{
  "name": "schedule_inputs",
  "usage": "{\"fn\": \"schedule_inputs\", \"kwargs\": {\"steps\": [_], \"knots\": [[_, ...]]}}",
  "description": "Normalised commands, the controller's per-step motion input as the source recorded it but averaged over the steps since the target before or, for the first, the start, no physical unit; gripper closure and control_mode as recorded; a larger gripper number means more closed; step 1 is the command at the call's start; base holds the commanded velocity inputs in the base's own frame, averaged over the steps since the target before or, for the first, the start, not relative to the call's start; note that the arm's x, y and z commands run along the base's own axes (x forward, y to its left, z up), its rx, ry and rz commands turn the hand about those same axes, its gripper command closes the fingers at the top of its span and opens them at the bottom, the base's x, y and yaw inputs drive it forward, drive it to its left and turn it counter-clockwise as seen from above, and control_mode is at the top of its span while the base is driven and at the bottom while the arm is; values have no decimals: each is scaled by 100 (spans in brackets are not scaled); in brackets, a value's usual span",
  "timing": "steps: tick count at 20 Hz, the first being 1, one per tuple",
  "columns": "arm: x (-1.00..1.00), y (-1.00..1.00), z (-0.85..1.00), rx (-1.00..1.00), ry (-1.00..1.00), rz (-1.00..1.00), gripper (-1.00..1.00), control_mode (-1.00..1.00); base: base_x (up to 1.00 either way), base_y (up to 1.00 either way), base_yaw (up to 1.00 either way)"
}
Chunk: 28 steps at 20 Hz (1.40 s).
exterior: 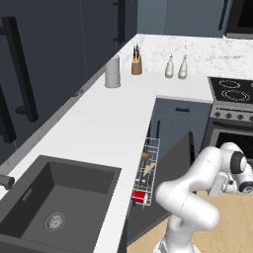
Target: Pick up the cup and bowl from the counter, place them in the dishwasher, and close the dishwasher door.
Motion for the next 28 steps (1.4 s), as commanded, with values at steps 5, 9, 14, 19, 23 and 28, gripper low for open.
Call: {"fn": "schedule_inputs", "kwargs": {"steps": [5,9,14,19,23,28], "knots": [[53,1,-65,2,0,0,-100,-100,0,0,0],[45,3,-50,0,0,0,-100,-100,0,0,0],[47,15,-32,3,0,0,-100,-100,0,0,0],[43,32,-8,7,0,0,-100,-100,0,0,0],[29,41,0,9,0,-3,-100,-100,0,0,0],[22,58,4,6,0,-7,-100,-100,0,0,0]]}}
